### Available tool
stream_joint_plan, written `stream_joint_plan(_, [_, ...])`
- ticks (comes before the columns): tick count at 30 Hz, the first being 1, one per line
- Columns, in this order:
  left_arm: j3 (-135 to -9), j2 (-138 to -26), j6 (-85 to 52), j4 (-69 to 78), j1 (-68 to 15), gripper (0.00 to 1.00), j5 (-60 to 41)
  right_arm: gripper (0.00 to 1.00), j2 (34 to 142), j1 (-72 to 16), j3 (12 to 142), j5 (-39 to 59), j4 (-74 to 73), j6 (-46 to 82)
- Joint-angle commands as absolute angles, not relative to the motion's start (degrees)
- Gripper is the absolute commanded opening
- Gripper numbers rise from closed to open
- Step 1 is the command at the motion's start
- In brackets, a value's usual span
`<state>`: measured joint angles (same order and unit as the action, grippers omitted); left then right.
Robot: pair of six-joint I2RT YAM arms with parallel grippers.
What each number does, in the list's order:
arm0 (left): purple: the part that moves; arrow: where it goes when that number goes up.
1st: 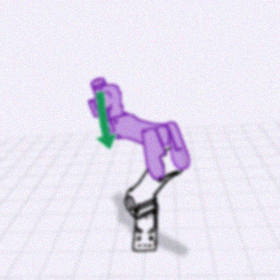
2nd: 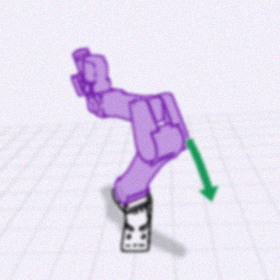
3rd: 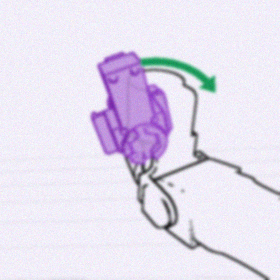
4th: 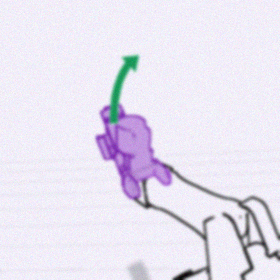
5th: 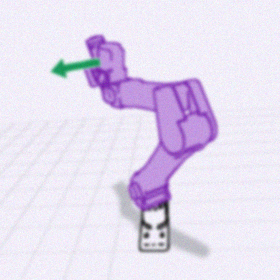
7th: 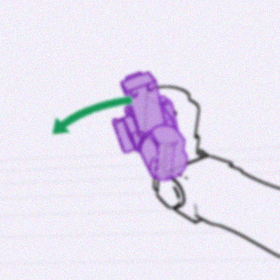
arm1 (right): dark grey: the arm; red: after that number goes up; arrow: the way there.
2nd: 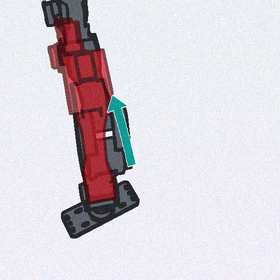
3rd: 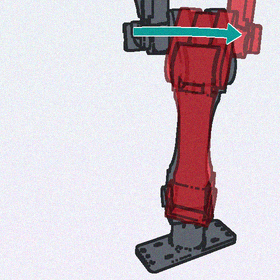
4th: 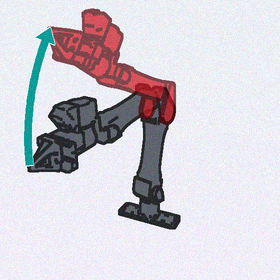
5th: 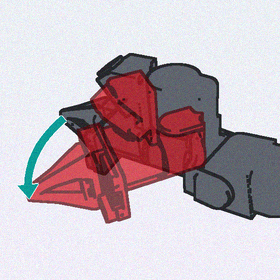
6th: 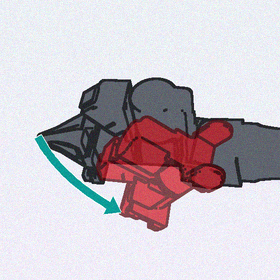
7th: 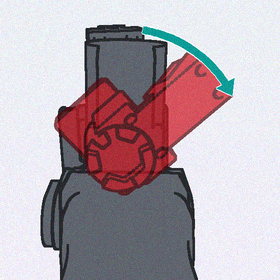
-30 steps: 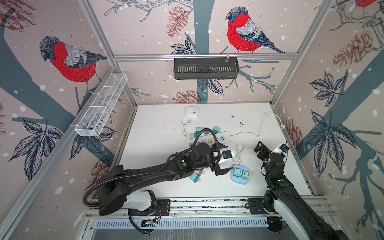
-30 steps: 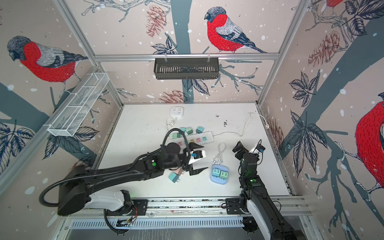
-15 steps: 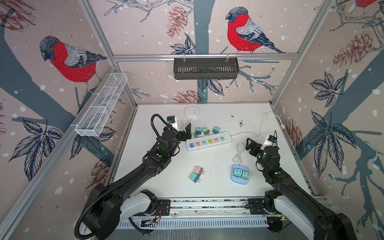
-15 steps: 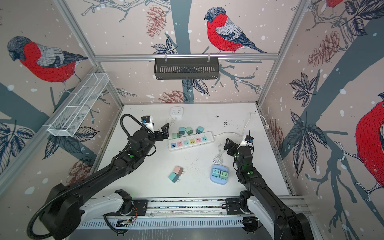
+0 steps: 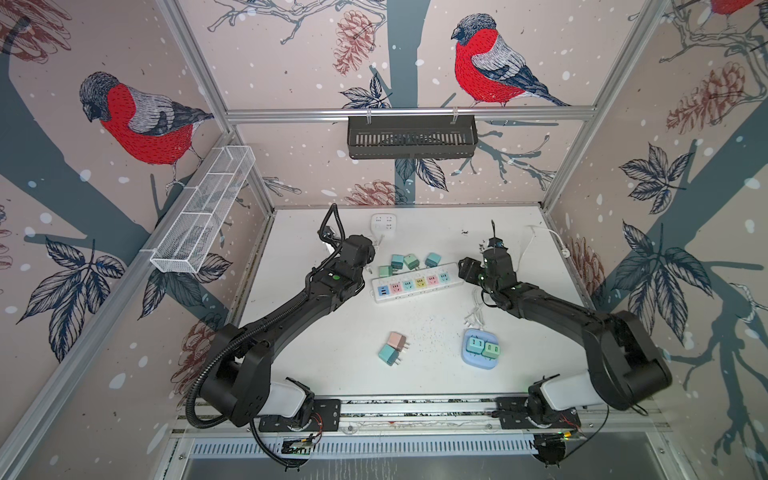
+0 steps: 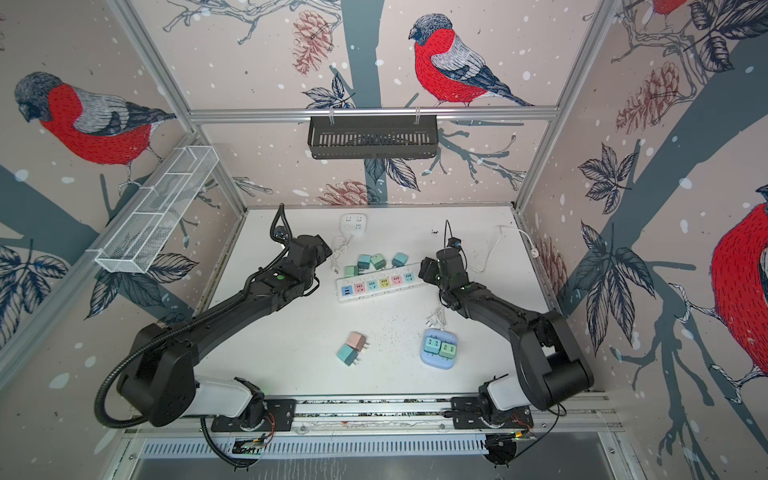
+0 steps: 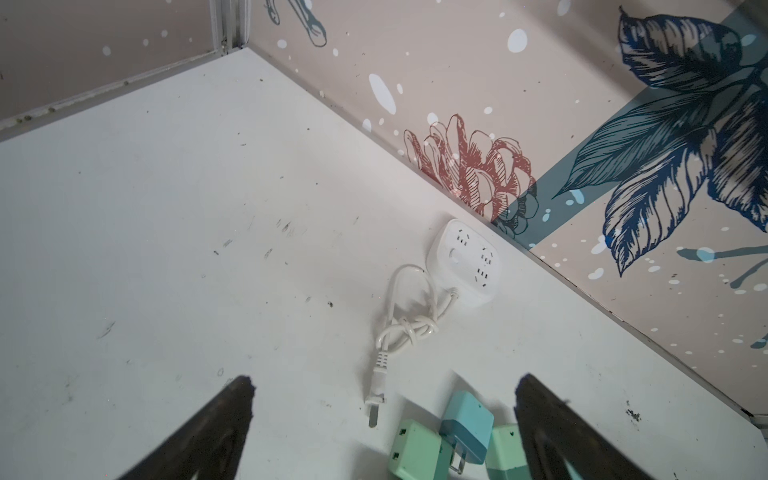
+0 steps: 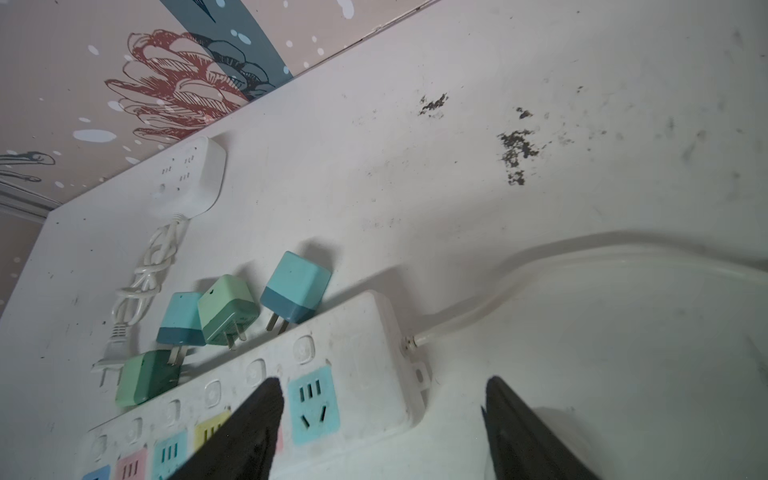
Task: Insert the plug
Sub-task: 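Lower the right gripper onto a teal adapter beside the power strip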
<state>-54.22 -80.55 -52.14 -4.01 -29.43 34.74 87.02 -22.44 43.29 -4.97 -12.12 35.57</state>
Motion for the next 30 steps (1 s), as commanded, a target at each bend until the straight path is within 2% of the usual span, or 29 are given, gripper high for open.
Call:
stream_joint_plan(1, [-54.03,-80.64,-59.46,-6.90,-29.10,0.98,34.99,0.71,92.57,-22.46,48.38,-6.49,-8.52,34.29])
stream_joint_plan(7, [-53.09,-79.51,-62.69,-7.23,-29.06,0.98,34.00,0.63,101.89,-21.47,56.67,-5.89,-4.85,33.25])
stream_joint_plan(13, [-52.16,-80.12,-62.05,-5.63,-28.58,0.98,34.61,0.73,104.66,-20.89,56.25,-3.49,-7.69,34.35])
stream_joint_plan(16, [-53.29,-81.01,-62.86,-7.43,-28.14,0.98,35.58,0.74,105.11,-19.55,55.09,-1.18,-9.57,35.47])
stream_joint_plan(20, [-52.87,-81.43,-65.62,-8.48,-27.66,0.98,36.48,0.74,103.83,-18.20,51.05,0.16,-12.43,37.23])
stream_joint_plan(26, [-51.22,-83.76,-67.90,-6.42,-27.21,0.97,35.68,0.75,95.45,-18.09,38.97,0.41,-19.90,41.34])
stream_joint_plan(30, [-52.63,-85.23,-69.16,-8.30,-27.25,0.97,35.38,0.75,92.06,-19.34,35.39,-0.08,-20.34,42.00])
